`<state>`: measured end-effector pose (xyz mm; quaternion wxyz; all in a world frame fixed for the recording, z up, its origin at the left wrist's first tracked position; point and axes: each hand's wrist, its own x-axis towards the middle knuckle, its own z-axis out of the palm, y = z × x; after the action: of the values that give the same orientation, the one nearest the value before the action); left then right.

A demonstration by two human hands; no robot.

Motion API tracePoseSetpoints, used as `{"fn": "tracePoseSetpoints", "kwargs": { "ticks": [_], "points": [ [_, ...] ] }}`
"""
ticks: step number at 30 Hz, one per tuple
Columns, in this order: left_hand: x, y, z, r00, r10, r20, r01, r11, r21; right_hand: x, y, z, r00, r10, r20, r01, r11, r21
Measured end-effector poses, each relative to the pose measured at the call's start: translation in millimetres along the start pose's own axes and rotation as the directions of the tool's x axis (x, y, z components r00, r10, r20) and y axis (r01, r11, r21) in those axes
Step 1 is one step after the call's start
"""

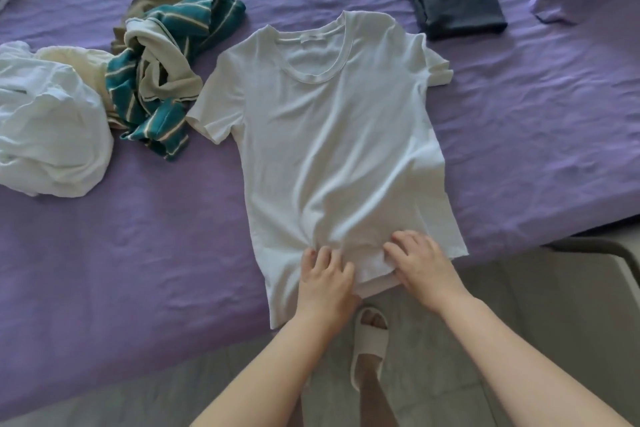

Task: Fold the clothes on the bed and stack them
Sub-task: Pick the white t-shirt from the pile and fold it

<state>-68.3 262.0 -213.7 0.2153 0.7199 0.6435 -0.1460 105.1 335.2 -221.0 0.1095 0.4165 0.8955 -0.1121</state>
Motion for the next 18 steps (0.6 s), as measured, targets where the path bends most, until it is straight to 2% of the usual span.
{"fn": "tracePoseSetpoints", "kwargs": {
  "ticks": [5, 9, 11, 13, 15, 18],
  "points": [
    [1, 7, 8, 0.992, -0.111, 0.063, 0.108, 0.993, 0.047, -1, 21, -4, 0.983, -0.176, 0.048, 0.180, 0.979, -0.095],
    [-13, -2, 11, 0.979, -0.060, 0.193, 0.041, 0.994, 0.099, -17, 27, -1, 0.933, -0.331, 0.144, 0.349, 0.930, -0.120],
    [-24, 0, 6, 0.983, -0.021, 0.183, 0.002, 0.995, 0.103, -23, 29, 1, 0.919, -0.371, 0.135, 0.385, 0.918, -0.099],
    [-28, 7, -4, 0.992, 0.018, 0.128, -0.036, 0.990, 0.137, -22, 34, -1, 0.934, -0.350, 0.070, 0.356, 0.931, -0.083],
    [-26, 17, -6, 0.999, 0.016, 0.035, -0.020, 0.994, 0.105, -20, 46, -2, 0.965, -0.264, -0.008, 0.262, 0.961, -0.087],
    [-8, 35, -10, 0.997, -0.017, 0.074, 0.016, 1.000, 0.024, -20, 64, -9, 0.997, -0.067, -0.024, 0.064, 0.992, -0.105]
  ]
}}
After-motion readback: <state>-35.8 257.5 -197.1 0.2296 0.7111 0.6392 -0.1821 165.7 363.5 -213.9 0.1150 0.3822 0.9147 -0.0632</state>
